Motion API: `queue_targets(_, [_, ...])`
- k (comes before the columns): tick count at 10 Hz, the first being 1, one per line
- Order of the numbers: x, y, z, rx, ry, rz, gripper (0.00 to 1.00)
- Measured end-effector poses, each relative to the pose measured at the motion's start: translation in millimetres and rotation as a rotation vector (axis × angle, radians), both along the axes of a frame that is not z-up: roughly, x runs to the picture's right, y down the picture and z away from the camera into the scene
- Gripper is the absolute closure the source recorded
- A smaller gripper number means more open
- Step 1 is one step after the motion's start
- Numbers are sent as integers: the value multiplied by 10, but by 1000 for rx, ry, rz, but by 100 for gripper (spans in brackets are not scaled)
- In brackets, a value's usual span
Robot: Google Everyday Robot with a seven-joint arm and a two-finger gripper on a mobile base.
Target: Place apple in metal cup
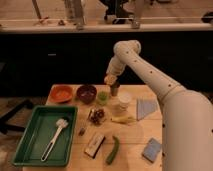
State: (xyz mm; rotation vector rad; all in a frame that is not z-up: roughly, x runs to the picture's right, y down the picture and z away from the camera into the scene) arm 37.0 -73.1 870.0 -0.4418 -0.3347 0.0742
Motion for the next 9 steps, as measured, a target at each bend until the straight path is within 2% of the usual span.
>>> queue_targets(4, [106, -33, 119, -15, 1, 32, 100])
queue_targets(9, [184, 32, 229, -38, 2, 50, 100])
